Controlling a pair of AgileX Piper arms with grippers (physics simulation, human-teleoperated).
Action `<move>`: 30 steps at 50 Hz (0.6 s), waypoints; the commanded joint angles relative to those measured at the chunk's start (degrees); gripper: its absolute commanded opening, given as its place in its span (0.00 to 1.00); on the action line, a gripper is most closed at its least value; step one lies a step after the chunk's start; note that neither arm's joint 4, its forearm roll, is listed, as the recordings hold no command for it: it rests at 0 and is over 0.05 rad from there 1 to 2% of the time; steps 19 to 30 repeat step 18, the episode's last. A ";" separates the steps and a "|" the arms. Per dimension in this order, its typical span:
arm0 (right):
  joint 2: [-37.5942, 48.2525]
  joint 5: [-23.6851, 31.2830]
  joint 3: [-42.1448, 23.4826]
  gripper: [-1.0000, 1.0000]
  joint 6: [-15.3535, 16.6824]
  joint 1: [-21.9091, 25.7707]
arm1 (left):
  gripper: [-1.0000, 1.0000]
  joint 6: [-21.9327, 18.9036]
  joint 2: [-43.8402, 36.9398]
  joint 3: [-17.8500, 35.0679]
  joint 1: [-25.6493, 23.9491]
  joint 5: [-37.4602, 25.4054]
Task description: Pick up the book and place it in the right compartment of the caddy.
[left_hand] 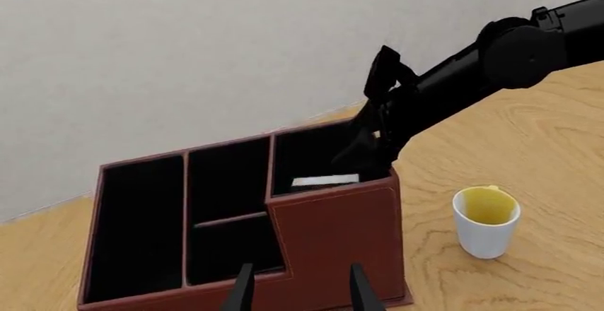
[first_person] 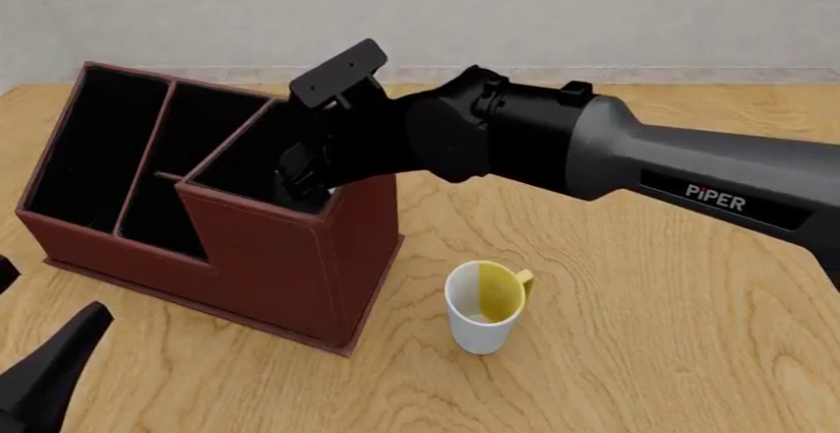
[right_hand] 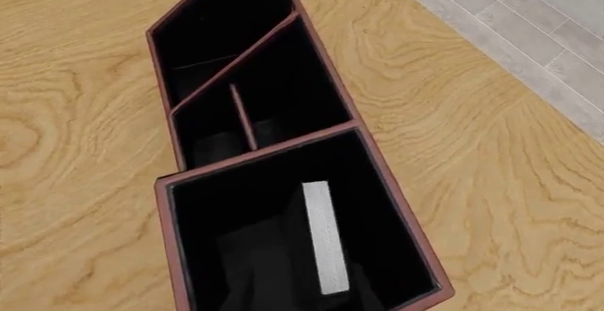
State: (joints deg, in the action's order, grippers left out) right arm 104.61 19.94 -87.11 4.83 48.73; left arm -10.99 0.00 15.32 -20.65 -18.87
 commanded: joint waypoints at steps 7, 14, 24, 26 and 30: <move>0.13 0.33 -0.42 1.00 -0.30 0.15 | 1.00 0.15 0.00 0.81 0.23 -0.80; -0.41 1.21 -1.38 1.00 -0.26 0.05 | 1.00 0.13 0.00 1.19 0.16 -1.12; -1.11 2.10 -2.19 1.00 -0.39 -0.14 | 1.00 0.15 0.00 1.40 0.11 -1.24; -1.11 2.10 -2.19 1.00 -0.39 -0.14 | 1.00 0.15 0.00 1.40 0.11 -1.24; -1.11 2.10 -2.19 1.00 -0.39 -0.14 | 1.00 0.15 0.00 1.40 0.11 -1.24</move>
